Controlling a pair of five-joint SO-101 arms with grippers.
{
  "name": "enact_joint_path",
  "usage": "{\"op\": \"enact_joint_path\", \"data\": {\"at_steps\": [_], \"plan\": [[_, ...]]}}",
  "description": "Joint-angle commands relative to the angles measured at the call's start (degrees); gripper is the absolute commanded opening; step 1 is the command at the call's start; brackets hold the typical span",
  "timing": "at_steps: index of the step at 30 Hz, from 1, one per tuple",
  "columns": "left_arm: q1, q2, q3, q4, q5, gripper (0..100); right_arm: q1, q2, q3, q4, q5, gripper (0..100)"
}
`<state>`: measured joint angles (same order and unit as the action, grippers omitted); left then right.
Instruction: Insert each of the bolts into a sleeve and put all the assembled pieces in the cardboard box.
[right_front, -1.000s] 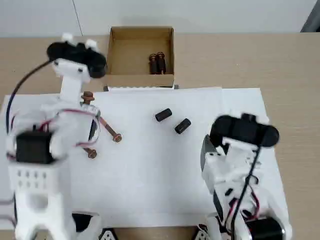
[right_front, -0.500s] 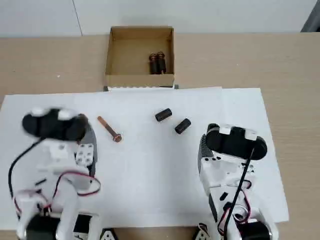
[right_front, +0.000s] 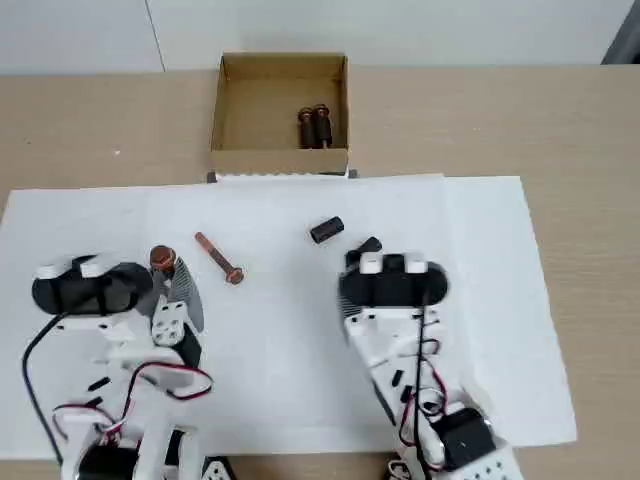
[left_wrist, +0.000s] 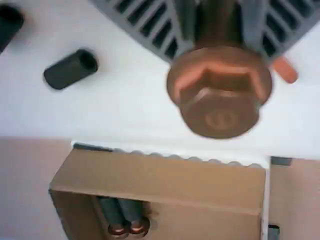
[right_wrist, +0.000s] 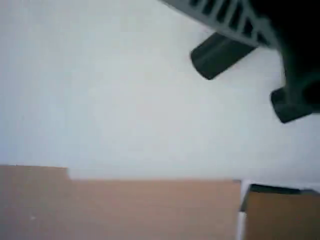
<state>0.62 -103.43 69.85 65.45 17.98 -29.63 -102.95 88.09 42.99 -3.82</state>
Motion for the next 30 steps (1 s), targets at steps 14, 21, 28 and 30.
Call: {"op": "enact_joint_path", "data": {"at_steps": [14, 21, 28, 30], "plan": [[11.52, -0.79, 9.45, -19.96, 21.45, 0, -13.49, -0.31, 8.35, -13.32, 8.35, 0.3], [12.40, -0.79, 14.02, -31.65, 21.71, 0, -13.85, -0.40, 8.35, -8.57, 8.35, 0.3], [16.35, -0.79, 14.46, -32.18, 21.71, 0, -13.85, -0.48, 8.35, -7.87, 8.35, 0.3], [18.46, -0.79, 14.46, -32.18, 21.45, 0, -13.85, -0.48, 8.35, -7.78, 8.79, 0.3]]}}
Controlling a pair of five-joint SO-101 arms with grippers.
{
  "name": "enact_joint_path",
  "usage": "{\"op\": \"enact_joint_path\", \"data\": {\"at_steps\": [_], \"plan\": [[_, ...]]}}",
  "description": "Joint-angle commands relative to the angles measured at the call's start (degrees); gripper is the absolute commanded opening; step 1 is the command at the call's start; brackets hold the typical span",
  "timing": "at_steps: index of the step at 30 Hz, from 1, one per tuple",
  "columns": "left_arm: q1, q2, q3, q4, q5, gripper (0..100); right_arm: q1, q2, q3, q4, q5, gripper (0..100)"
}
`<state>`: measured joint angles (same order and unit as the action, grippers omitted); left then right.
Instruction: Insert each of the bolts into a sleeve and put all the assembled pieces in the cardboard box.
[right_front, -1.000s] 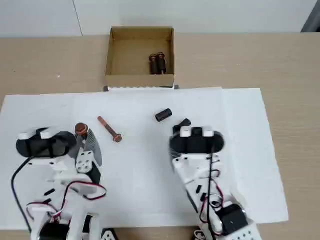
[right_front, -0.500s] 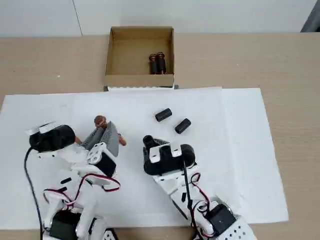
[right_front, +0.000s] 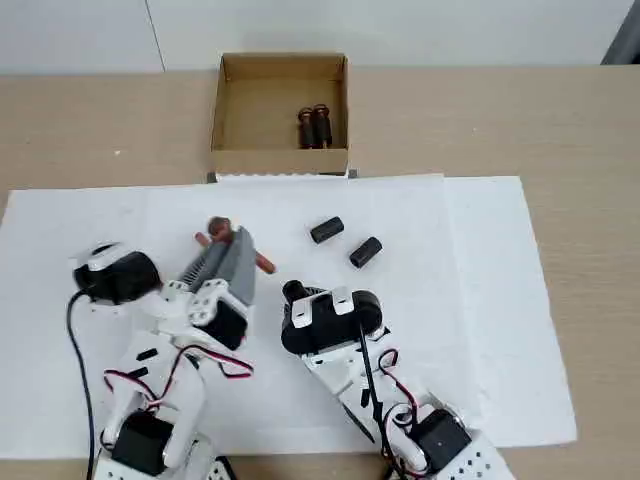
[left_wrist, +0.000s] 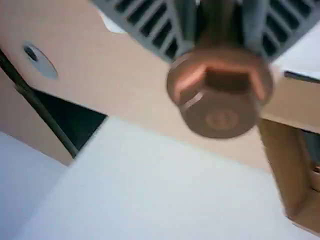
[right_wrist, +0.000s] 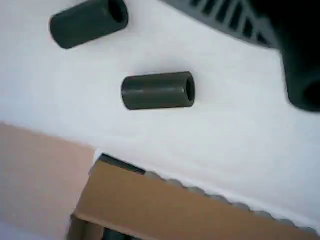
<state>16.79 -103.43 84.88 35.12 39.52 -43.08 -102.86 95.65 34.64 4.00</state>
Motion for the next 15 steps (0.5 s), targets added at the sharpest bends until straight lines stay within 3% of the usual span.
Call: {"op": "enact_joint_path", "data": {"at_steps": [1, 5, 15], "plan": [[3.16, -0.79, -0.57, -1.85, -0.97, 0, -0.40, -0.48, 0.79, 0.57, 2.02, 0.3], [4.84, -0.79, -0.57, -1.85, -4.75, 0, -0.40, -0.48, 0.79, 0.57, 5.36, 0.3], [4.92, -0.70, -0.48, -1.67, -7.82, 0, -0.04, -0.48, 0.79, 0.40, 5.36, 0.3]]}}
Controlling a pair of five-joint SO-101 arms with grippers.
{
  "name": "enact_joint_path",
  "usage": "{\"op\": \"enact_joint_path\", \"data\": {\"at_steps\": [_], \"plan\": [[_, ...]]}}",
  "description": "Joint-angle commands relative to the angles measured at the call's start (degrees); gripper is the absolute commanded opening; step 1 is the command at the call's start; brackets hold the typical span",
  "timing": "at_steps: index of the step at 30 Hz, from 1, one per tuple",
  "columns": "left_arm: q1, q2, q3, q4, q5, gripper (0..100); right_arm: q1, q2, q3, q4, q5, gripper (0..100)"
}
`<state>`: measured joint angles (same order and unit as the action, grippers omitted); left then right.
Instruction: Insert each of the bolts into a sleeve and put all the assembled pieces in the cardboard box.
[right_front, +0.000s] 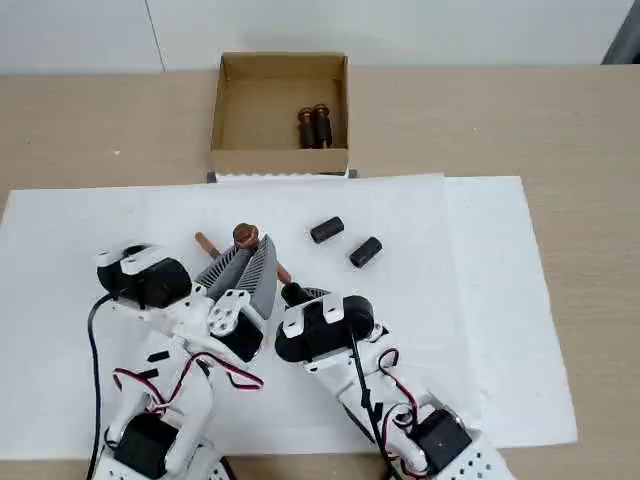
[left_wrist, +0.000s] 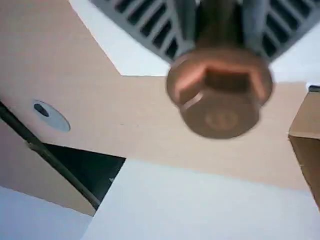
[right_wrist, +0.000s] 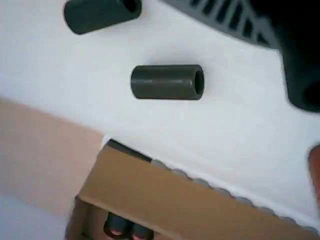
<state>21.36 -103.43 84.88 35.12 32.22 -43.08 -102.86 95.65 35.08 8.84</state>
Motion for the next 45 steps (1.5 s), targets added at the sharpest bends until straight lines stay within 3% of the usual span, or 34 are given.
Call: {"op": "enact_joint_path", "data": {"at_steps": [1, 29, 36, 45], "plan": [[0.44, -0.70, -0.48, -1.05, -0.53, 0, -0.04, -0.48, 0.79, -0.22, 0.53, 0.3], [4.22, -0.53, 6.02, 3.25, -0.44, 0, -0.04, -0.57, 0.79, -0.31, 0.53, 0.3], [10.11, -0.62, 6.20, 11.43, -0.53, 0, -0.04, -0.57, 0.79, -0.31, 0.53, 0.3], [10.11, -0.62, 6.37, 11.25, -2.64, 0, -0.04, -0.57, 0.79, -0.31, 0.62, 0.3]]}}
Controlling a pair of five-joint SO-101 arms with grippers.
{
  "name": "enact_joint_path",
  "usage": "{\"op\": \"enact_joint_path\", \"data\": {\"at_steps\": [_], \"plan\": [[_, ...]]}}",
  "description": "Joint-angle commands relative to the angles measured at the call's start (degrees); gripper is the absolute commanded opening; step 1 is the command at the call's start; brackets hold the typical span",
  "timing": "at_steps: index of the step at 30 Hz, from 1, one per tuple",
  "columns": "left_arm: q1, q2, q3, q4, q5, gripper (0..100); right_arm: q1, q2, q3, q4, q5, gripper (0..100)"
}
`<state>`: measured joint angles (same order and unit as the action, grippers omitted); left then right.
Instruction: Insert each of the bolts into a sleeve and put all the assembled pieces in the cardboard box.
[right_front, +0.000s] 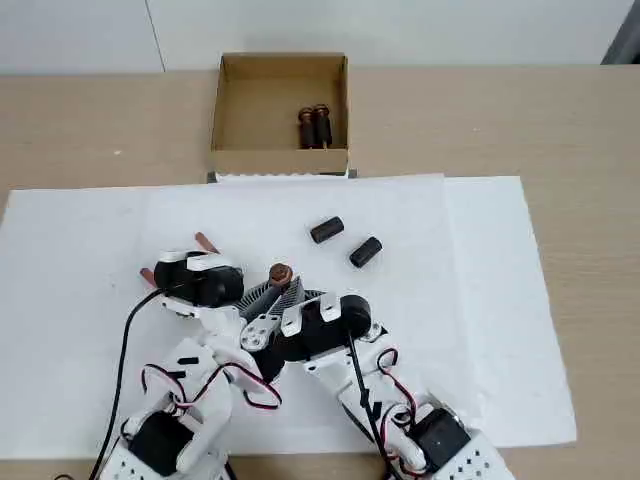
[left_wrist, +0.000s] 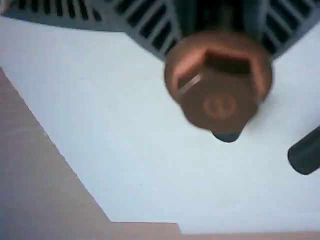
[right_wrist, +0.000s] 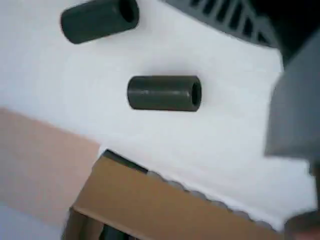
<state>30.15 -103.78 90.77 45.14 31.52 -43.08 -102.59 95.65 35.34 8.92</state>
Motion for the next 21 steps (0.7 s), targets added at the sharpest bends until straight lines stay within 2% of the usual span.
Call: {"op": "enact_joint_path", "data": {"at_steps": [1, 5, 9, 12, 21], "plan": [[1.23, -0.26, 0.48, 1.23, -2.81, 0, -0.04, -0.84, 0.79, -0.57, 0.53, 0.3], [1.23, -0.26, 0.48, 1.23, -3.52, 3, -0.04, -0.84, 0.79, -0.57, 0.53, 0.3], [1.14, -0.26, 0.48, 1.23, -3.96, 15, -0.04, -0.84, 0.79, -0.57, 0.53, 0.3], [0.97, -0.26, 0.84, 1.32, -7.38, 21, -0.04, -0.84, 0.79, -0.57, 0.53, 0.3], [-4.57, -0.26, 0.84, 1.32, -13.01, 22, -0.04, -0.84, 0.79, -0.57, 0.53, 0.3]]}}
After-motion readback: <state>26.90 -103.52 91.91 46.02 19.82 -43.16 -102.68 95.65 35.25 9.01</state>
